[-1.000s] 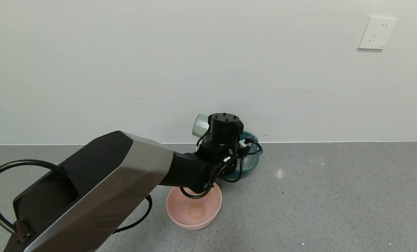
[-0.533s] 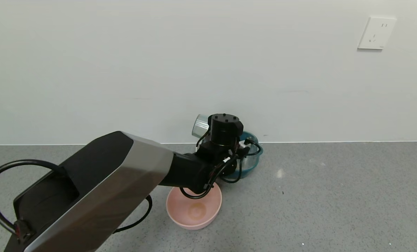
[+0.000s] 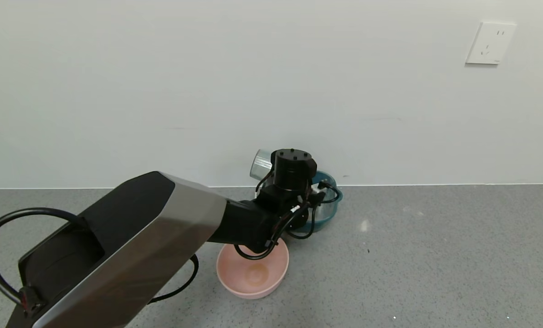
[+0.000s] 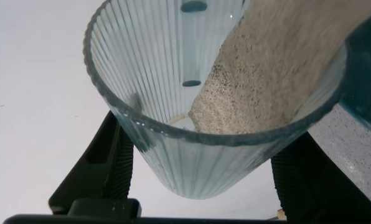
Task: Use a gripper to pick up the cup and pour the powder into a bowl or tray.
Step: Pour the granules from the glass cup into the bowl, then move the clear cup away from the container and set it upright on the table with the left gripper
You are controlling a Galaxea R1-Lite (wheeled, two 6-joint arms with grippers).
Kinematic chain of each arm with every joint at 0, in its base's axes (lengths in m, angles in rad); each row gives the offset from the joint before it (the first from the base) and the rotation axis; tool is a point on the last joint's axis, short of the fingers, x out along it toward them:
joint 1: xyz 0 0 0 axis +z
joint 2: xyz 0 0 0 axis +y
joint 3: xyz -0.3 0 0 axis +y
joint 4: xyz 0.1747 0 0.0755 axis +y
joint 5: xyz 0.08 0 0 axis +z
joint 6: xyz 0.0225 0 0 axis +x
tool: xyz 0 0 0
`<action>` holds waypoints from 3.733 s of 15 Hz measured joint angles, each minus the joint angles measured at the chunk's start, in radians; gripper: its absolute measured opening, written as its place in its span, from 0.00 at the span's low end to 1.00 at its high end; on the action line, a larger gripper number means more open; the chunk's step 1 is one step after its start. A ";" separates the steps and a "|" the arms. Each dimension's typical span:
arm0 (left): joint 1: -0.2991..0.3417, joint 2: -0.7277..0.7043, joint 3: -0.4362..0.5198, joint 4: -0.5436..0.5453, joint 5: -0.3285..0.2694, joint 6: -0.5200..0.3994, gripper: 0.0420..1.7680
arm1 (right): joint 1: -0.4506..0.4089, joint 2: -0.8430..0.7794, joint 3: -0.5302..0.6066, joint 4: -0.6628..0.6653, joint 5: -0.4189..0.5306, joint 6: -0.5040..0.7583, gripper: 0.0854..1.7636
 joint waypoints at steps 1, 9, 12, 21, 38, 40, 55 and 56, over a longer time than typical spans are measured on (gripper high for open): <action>0.000 0.000 0.001 0.000 0.000 0.000 0.71 | 0.000 0.000 0.000 0.000 0.000 0.000 0.97; -0.009 0.000 0.036 -0.106 0.001 -0.015 0.71 | 0.000 0.000 0.000 0.000 0.000 0.000 0.97; -0.011 0.000 0.049 -0.153 0.004 -0.054 0.71 | 0.000 0.000 0.000 0.000 0.000 0.000 0.97; -0.030 -0.079 0.175 -0.154 0.036 -0.384 0.71 | 0.000 0.000 0.000 0.000 0.000 0.000 0.97; 0.222 -0.340 0.593 -0.154 -0.169 -1.102 0.71 | 0.000 0.000 0.000 0.000 0.000 -0.001 0.97; 0.245 -0.345 0.598 -0.159 -0.198 -1.175 0.71 | 0.000 0.000 0.000 0.000 0.000 0.000 0.97; 0.360 -0.208 0.650 -0.400 -0.379 -1.681 0.71 | 0.000 0.000 0.000 0.000 0.000 0.000 0.97; 0.375 -0.197 0.651 -0.403 -0.379 -1.698 0.71 | 0.000 0.000 0.000 0.000 0.000 0.000 0.97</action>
